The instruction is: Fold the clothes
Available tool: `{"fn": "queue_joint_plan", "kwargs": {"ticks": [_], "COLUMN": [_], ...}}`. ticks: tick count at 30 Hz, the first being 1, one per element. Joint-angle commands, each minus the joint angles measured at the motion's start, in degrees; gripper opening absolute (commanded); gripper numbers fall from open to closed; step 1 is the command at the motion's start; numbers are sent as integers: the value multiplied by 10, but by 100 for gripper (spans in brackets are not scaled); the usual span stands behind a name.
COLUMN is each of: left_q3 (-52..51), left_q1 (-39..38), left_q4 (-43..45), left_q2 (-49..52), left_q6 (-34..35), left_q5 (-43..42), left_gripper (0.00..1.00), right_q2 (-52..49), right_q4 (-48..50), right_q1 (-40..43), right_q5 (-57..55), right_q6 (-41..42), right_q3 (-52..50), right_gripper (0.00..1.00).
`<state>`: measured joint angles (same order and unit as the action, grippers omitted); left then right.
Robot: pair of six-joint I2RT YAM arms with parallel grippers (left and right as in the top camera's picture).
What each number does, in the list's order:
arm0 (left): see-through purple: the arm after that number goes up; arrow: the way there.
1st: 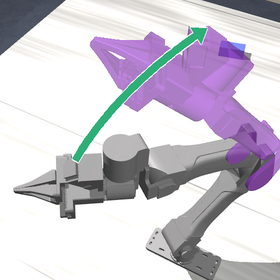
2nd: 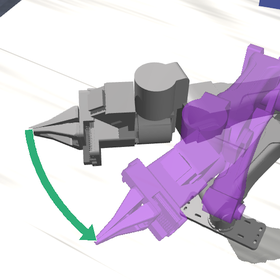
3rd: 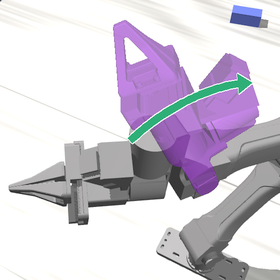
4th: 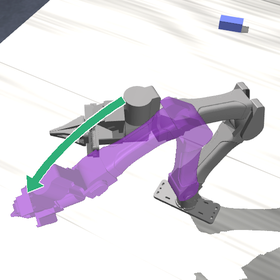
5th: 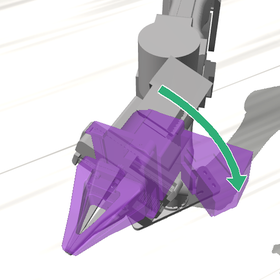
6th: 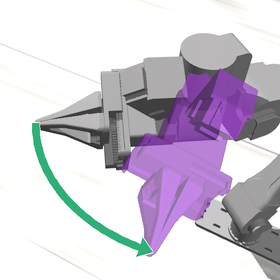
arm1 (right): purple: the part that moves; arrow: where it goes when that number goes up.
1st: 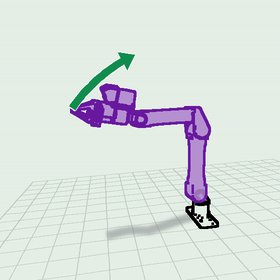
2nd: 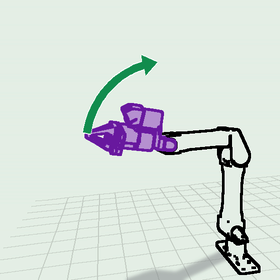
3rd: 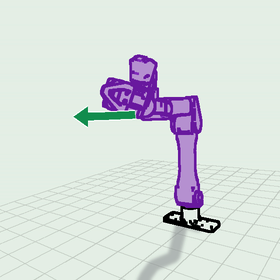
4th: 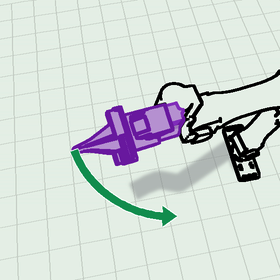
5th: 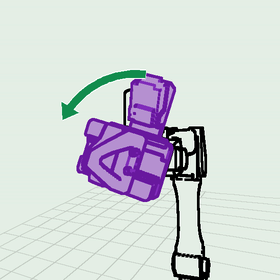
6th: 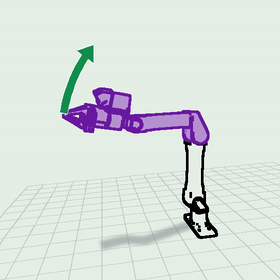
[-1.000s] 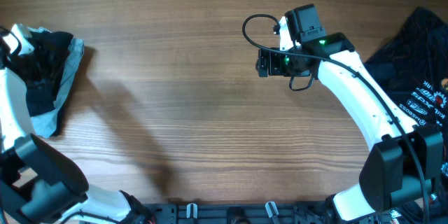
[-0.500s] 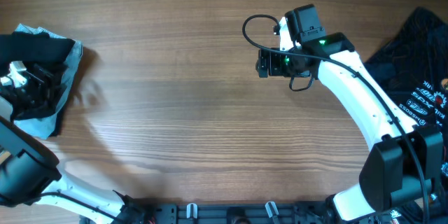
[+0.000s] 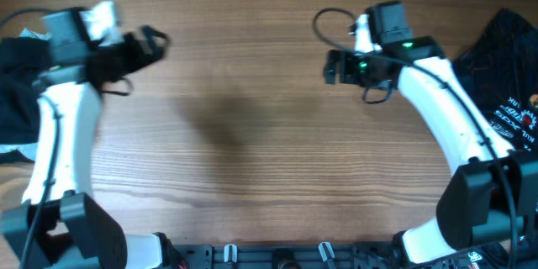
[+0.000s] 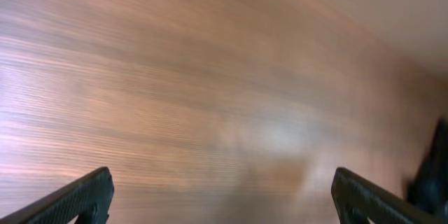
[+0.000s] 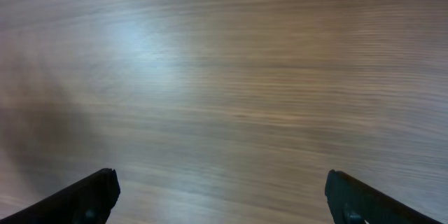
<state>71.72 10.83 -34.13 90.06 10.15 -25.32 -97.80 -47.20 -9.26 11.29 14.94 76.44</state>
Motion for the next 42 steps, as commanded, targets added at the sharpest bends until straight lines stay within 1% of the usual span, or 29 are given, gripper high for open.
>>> {"fn": "queue_joint_plan", "kwargs": {"ticks": [1,3,5,6,8,11,12,13,14,16,17,19,21,23,31,33,36,38,42], "left_q3": [-1,-1,-2,-3,-18,-103,-178,-219,-253,-315,-333,-336,-336,-336,-336,-336,-336,-336,-336], "left_q1": [-80,-89,-84,-81,-79,-79,-84,-91,-97,-103,-103,-103,-103,-103,-103,-103,-103,-103,-103], "left_q4": [-106,-210,-289,-320,-338,-275,-202,-163,-136,-83,-68,-75,-75,-75,-75,-75,-75,-75,-75], "left_q2": [8,8,6,2,-20,-138,-251,-319,-376,-498,-553,-634,-679,-700,-701,-701,-701,-701,-701], "left_q6": [-10,-9,-7,-7,-7,22,27,30,44,56,56,55,55,55,55,55,55,56,55], "left_q5": [131,160,161,165,173,173,173,175,179,179,179,179,179,179,179,179,179,179,179], "left_gripper": [100,100,100,100,100,100,100,100,100,100,100,100,100,100,100,100,100,100,100], "right_q2": [-1,4,14,22,57,195,308,376,431,520,556,605,622,619,575,559,580,641,823], "right_q4": [-57,-106,-154,-172,-182,-118,-50,-13,12,61,65,60,60,60,59,29,69,137,217], "right_q1": [78,108,123,123,123,120,113,106,104,104,104,104,104,104,104,103,92,77,76], "right_q5": [56,55,49,35,24,5,-9,-34,-59,-89,-89,-89,-89,-89,-89,-89,-87,-62,6], "right_q6": [-45,-43,-45,-44,-44,-27,-27,-15,2,5,5,5,5,5,4,1,-2,-54,-117], "right_q3": [26,26,26,26,8,-78,-149,-190,-221,-266,-276,-278,-278,-278,-278,-283,-304,-356,-492], "right_gripper": [100,100,100,100,100,100,100,100,100,100,100,100,100,100,100,100,100,100,100]}}
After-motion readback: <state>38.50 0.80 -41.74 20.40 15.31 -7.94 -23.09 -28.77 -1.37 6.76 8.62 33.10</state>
